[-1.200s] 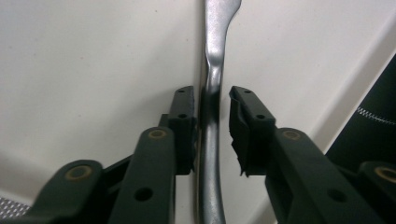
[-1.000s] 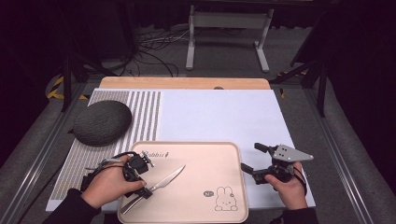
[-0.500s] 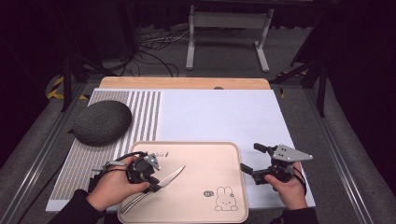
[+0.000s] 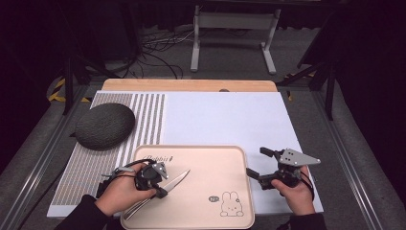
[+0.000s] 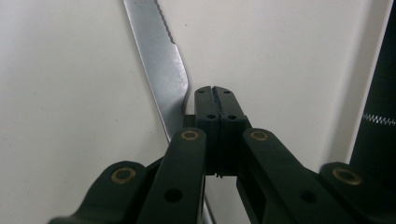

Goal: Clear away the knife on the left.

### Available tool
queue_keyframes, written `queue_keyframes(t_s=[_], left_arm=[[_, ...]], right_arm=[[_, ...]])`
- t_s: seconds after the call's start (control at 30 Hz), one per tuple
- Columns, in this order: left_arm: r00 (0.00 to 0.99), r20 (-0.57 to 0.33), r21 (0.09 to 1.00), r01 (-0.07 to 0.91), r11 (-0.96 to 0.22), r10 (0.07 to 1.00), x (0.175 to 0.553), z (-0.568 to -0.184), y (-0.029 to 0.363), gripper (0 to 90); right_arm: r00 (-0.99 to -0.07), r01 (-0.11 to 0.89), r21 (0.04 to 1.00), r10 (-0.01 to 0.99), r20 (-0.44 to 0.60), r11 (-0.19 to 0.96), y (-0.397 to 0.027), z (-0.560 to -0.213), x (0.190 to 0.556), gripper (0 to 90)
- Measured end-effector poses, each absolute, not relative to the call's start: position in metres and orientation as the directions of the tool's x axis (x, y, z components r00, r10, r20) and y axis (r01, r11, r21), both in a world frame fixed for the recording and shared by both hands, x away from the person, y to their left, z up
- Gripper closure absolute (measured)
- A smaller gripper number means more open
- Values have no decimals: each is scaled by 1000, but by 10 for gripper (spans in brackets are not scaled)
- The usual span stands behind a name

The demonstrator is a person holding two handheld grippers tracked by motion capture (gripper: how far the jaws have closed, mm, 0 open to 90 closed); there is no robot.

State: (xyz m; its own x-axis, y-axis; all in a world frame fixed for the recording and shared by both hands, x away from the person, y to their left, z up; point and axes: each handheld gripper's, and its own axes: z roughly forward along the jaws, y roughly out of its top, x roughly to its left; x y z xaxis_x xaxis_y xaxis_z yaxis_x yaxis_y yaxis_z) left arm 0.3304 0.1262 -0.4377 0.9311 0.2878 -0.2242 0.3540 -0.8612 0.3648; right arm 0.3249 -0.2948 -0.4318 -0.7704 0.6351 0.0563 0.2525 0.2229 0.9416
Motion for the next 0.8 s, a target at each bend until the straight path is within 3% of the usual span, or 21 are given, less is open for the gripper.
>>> queue_keyframes(t_s=[0.8], left_arm=[[908, -226, 354, 414, -839, 353, 336, -442, 143, 900]], right_arm=[[-771, 253, 940, 634, 54, 227, -295, -432, 325, 47]])
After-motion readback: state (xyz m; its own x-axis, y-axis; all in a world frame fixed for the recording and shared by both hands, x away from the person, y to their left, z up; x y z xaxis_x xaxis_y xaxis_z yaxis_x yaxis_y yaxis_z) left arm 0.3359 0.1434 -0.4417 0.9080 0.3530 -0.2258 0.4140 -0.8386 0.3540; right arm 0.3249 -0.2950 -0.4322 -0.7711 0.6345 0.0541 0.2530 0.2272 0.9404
